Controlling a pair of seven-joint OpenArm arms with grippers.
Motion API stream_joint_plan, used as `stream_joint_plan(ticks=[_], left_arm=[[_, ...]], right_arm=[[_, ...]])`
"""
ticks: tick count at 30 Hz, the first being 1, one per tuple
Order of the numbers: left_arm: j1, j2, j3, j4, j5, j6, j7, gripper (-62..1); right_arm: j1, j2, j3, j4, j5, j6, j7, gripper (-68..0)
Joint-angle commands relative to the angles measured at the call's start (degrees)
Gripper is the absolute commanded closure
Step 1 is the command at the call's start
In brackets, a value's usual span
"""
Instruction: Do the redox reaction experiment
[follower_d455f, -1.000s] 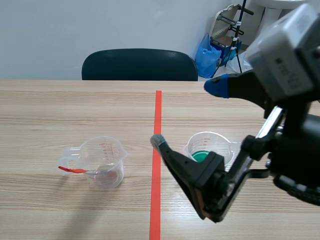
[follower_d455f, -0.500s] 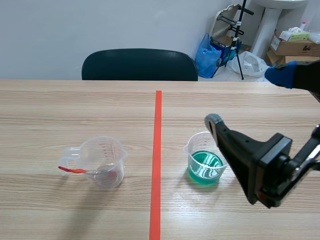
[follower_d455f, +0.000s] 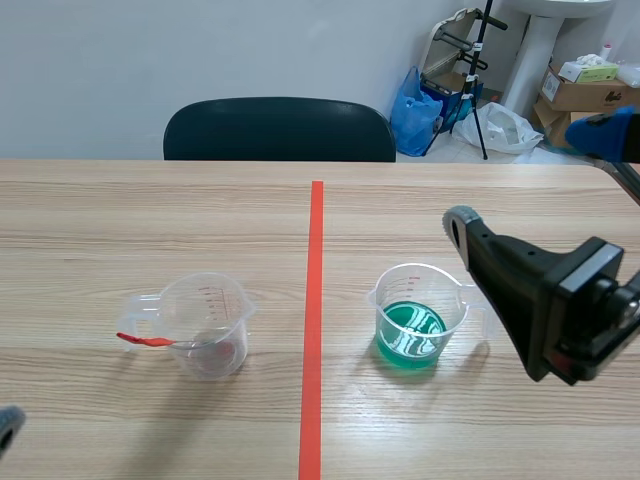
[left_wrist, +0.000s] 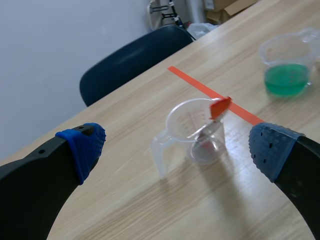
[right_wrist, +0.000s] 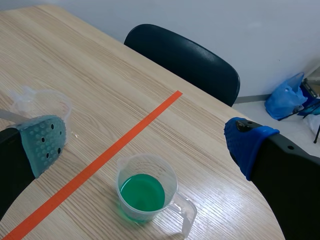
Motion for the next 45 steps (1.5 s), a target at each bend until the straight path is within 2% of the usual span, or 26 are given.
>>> stream_joint_plan(ticks=[1,4,12,31,37,45], left_arm=[[0.42,0.00,-1.97,0.39,-2.54,0.11,0.35,-61.5],[0.31,0.00,-4.37,0.39,-5.27,-0.76,0.63,-61.5],[-0.63,0.00,-9.53,0.33,-5.16,-3.82,3.21,-61.5],[0.24,-0.02,-9.53,0.28,-4.74,-4.39,3.58,-61.5],[0.24,-0.02,-9.53,0.28,-4.74,-4.39,3.63,-61.5],[0.24,-0.02,-9.53,0.28,-4.74,-4.39,3.61,-61.5]], right_arm=[[0.66,0.31,0.44,0.50,0.46,-0.13,0.20,-67.9],[0.66,0.31,0.44,0.50,0.44,-0.15,-0.94,-67.9],[0.63,0.28,0.44,0.48,0.42,-0.17,-1.53,-67.9],[0.63,0.28,0.44,0.48,-0.07,-0.17,-1.70,-67.9],[0.63,0.28,0.44,0.48,-4.44,-0.20,-1.77,-67.9],[0.63,0.28,0.44,0.48,-4.59,-0.20,-4.87,-67.9]])
